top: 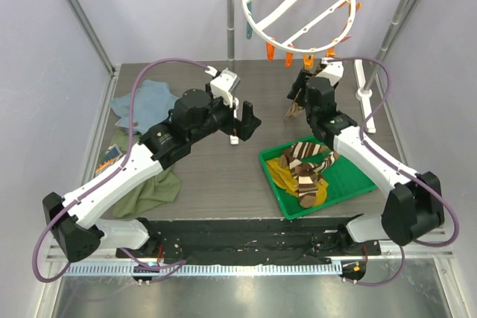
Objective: Remove the socks clipped to the hanger
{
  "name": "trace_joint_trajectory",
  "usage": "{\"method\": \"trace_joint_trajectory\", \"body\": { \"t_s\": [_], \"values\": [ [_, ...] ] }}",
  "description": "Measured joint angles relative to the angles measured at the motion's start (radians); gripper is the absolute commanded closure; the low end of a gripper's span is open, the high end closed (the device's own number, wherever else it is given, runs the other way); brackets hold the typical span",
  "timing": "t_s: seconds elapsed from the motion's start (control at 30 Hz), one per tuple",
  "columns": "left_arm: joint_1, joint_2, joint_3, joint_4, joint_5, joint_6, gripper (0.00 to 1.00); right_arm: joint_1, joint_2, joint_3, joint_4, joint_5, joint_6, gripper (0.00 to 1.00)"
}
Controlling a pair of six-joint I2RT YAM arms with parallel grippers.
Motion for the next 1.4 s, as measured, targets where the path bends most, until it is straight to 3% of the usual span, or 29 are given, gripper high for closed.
{"method": "trace_joint_trajectory", "body": {
  "t_s": [0.03,0.1,0.13,0.23,0.47,0.77,1.1,1.4],
  "values": [
    [0.000,-0.011,-0.005,0.000,0.000,0.000,0.00,0.000,0.021,0.010,0.015,0.016,-0.004,0.47],
    [0.000,-0.024,-0.012,0.001,0.000,-0.001,0.00,0.000,0.057,0.022,0.033,0.038,-0.013,0.61],
    [-0.001,-0.030,-0.017,0.002,0.000,-0.001,0.00,0.000,0.071,0.024,0.042,0.045,-0.015,0.76],
    [-0.001,-0.031,-0.021,0.003,0.000,-0.002,0.00,0.000,0.101,0.024,0.053,0.051,-0.018,0.99],
    [-0.005,-0.031,-0.032,0.003,0.000,-0.003,0.00,0.000,0.084,0.024,0.036,0.012,-0.022,0.99],
    [-0.006,0.017,-0.019,0.002,-0.003,0.001,0.00,0.000,-0.069,0.053,-0.061,-0.144,0.036,0.99],
    [-0.006,0.163,0.153,-0.014,0.042,0.008,0.00,0.000,-0.117,0.146,-0.127,-0.362,0.155,0.99],
    [-0.006,0.285,0.298,-0.026,0.100,0.027,0.00,0.004,-0.142,0.147,-0.165,-0.428,0.222,0.99]
  ]
}}
